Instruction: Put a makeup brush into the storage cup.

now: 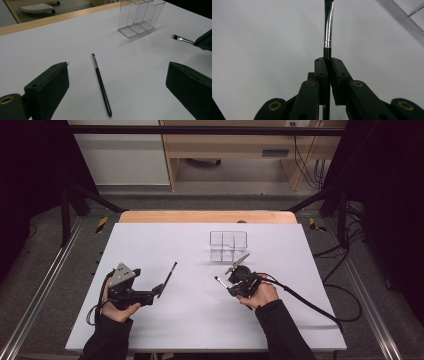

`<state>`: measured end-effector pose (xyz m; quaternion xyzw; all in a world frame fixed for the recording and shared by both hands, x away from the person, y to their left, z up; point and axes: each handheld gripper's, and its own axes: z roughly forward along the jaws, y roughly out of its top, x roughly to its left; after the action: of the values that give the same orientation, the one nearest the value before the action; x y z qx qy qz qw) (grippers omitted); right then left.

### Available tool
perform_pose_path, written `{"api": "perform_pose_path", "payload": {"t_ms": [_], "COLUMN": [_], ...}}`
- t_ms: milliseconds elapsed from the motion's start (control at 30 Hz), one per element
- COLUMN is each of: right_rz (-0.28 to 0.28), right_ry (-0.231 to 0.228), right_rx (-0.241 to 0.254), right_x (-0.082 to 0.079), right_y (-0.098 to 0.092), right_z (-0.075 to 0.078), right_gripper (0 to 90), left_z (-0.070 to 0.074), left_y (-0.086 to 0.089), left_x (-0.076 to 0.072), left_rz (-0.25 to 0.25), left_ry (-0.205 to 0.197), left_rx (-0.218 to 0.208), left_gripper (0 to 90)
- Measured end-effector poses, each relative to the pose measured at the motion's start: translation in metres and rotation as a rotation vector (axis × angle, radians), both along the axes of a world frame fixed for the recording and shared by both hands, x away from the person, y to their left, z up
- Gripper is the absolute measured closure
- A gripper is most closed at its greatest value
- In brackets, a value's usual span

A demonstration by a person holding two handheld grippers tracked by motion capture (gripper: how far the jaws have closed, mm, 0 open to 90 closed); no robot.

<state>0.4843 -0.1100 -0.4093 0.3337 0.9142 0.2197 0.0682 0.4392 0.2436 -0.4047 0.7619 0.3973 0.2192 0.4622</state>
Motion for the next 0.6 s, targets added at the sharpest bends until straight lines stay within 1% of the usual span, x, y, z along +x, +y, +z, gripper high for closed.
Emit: {"api": "perform_pose_path", "payload": {"t_ms": [100,333,400,433,567,600], "right_rz": [-0.011,-0.030,-0.038,-0.042,-0.059,-0.067], "right_ry": [-0.019,-0.062,-0.081,-0.082,-0.137,-0.144], "right_rx": [0.041,0.109,0.126,0.130,0.177,0.190], "right_x": [-0.001,-0.002,-0.003,-0.003,-0.005,-0.005], "right_y": [-0.003,-0.009,-0.011,-0.012,-0.016,-0.017], "right_z": [0.005,0.015,0.019,0.020,0.025,0.027], "right_gripper": [84.3,84.3,84.3,84.4,84.4,84.4], "left_z": [0.000,0.000,0.000,0.000,0.000,0.000], "left_y": [0.000,0.000,0.000,0.000,0.000,0.000], "left_x": [0.000,0.000,0.000,0.000,0.000,0.000], "left_rz": [0.000,-0.001,-0.001,0.000,-0.001,-0.001], "left_ry": [0.001,0.003,0.003,0.004,0.003,0.003], "left_rx": [-0.001,-0.003,-0.003,-0.004,-0.003,-0.003], "left_gripper": [4.0,4.0,4.0,4.0,4.0,4.0]}}
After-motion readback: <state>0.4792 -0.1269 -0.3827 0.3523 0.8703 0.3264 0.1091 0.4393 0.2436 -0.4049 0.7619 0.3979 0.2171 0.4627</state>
